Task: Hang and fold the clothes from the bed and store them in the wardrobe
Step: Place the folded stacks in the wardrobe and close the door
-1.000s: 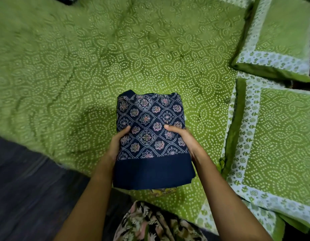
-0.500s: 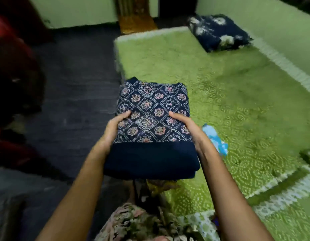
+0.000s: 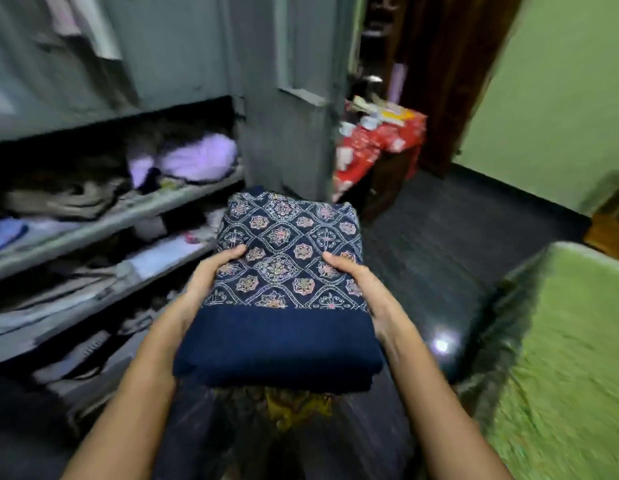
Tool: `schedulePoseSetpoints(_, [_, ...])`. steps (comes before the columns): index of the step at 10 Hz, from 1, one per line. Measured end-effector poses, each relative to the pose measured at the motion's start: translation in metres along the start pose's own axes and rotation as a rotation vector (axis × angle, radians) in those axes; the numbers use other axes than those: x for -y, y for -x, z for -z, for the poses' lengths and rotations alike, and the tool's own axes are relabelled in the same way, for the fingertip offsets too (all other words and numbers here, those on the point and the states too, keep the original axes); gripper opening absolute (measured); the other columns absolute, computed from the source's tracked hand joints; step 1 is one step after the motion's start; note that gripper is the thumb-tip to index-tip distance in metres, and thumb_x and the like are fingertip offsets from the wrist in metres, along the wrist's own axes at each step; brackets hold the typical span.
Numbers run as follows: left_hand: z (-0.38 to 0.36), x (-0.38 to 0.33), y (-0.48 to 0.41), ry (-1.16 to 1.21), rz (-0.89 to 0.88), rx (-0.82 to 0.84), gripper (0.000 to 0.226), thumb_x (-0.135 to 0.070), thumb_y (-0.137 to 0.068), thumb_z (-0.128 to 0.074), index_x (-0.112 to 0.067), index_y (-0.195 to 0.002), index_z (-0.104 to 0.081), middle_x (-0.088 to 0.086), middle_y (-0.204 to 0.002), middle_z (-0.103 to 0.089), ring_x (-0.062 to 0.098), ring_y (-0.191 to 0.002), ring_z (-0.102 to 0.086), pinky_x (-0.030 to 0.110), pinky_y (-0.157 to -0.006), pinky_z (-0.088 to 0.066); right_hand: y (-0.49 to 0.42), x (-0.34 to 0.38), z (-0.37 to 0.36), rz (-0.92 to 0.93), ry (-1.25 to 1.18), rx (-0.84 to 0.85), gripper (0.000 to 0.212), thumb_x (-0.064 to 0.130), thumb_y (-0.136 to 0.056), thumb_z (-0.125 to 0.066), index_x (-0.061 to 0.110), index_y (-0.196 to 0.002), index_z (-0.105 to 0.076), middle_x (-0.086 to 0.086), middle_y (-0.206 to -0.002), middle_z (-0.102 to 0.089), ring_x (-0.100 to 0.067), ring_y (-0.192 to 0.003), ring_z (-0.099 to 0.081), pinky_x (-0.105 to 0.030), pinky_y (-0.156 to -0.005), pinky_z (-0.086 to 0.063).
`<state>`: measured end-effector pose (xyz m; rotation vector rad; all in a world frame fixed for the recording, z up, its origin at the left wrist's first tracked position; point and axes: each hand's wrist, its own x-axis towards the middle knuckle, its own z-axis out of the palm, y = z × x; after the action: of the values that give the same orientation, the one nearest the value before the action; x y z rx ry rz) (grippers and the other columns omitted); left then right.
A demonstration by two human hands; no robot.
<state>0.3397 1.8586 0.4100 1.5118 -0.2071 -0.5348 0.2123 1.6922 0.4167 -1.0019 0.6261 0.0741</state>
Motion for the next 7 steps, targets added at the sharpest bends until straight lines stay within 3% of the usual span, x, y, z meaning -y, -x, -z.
schedulePoseSetpoints(1, [0.021,-0.006,-0.006,0.022,0.057,-0.019,0.01,-0.021,-0.083,-0.057,-0.012,-0.082,-0.054,-0.016,-0.053,-0.064,-0.009,-0.045,-0.057,0.003,-0.046,-0.041,-0.023,0.009,-0.019,0.018,0.023,0.071,0.023,0.026,-0.085,-0.063,0.009,-0.101,-0.066,-0.013,-0.097,-0.073,-0.024,-0.078,-0.07,-0.035,-0.077,-0.057])
schedulePoseSetpoints(2, [0.106,-0.04,-0.017,0.034,-0.008,-0.221,0.015,-0.015,-0.094,-0.044,-0.013,-0.082,-0.054,-0.011,-0.063,-0.067,-0.011,-0.053,-0.06,0.003,-0.054,-0.044,-0.073,0.026,-0.107,0.005,0.16,0.228,0.031,0.029,-0.083,-0.066,0.013,-0.109,-0.066,-0.012,-0.103,-0.071,-0.026,-0.086,-0.069,-0.037,-0.08,-0.056])
schedulePoseSetpoints(3, [0.17,-0.074,-0.024,-0.009,-0.123,-0.348,0.081,-0.06,-0.053,-0.068,-0.011,-0.117,-0.054,-0.003,-0.119,-0.061,-0.004,-0.101,-0.058,0.007,-0.083,-0.04,-0.108,0.04,-0.187,0.025,0.277,0.334,0.041,0.032,-0.078,-0.068,0.012,-0.114,-0.064,-0.013,-0.106,-0.071,-0.027,-0.087,-0.069,-0.038,-0.083,-0.054])
schedulePoseSetpoints(4, [0.235,-0.094,-0.043,0.107,-0.052,-0.501,0.059,-0.035,-0.088,-0.055,0.005,-0.131,-0.046,0.019,-0.136,-0.048,0.029,-0.125,-0.047,0.028,-0.074,-0.044,-0.14,0.054,-0.251,0.044,0.337,0.436,0.036,0.034,-0.076,-0.069,0.012,-0.105,-0.067,-0.009,-0.096,-0.073,-0.024,-0.079,-0.069,-0.034,-0.078,-0.055])
schedulePoseSetpoints(5, [0.288,-0.122,-0.06,0.141,-0.04,-0.62,0.046,-0.023,-0.095,-0.047,0.005,-0.131,-0.045,0.024,-0.137,-0.046,0.036,-0.127,-0.044,0.031,-0.081,-0.041,-0.156,0.074,-0.309,0.103,0.428,0.507,0.018,0.029,-0.085,-0.062,0.014,-0.093,-0.067,-0.001,-0.068,-0.072,-0.012,-0.055,-0.066,-0.019,-0.051,-0.054])
schedulePoseSetpoints(6, [0.316,-0.152,-0.072,0.174,-0.071,-0.67,0.046,-0.024,-0.095,-0.047,0.003,-0.132,-0.045,0.022,-0.137,-0.046,0.035,-0.127,-0.045,0.031,-0.08,-0.042,-0.168,0.098,-0.354,0.149,0.421,0.541,0.015,0.024,-0.091,-0.055,0.013,-0.092,-0.065,0.006,-0.053,-0.066,-0.003,-0.039,-0.059,-0.01,-0.034,-0.041])
schedulePoseSetpoints(7, [0.331,-0.183,-0.083,0.186,-0.129,-0.747,0.044,-0.023,-0.094,-0.049,0.002,-0.131,-0.047,0.021,-0.136,-0.049,0.034,-0.125,-0.047,0.021,-0.058,-0.047,-0.222,0.118,-0.401,0.247,0.465,0.549,0.019,0.022,-0.094,-0.05,0.017,-0.109,-0.059,0.006,-0.075,-0.067,0.005,-0.044,-0.058,-0.007,-0.037,-0.039])
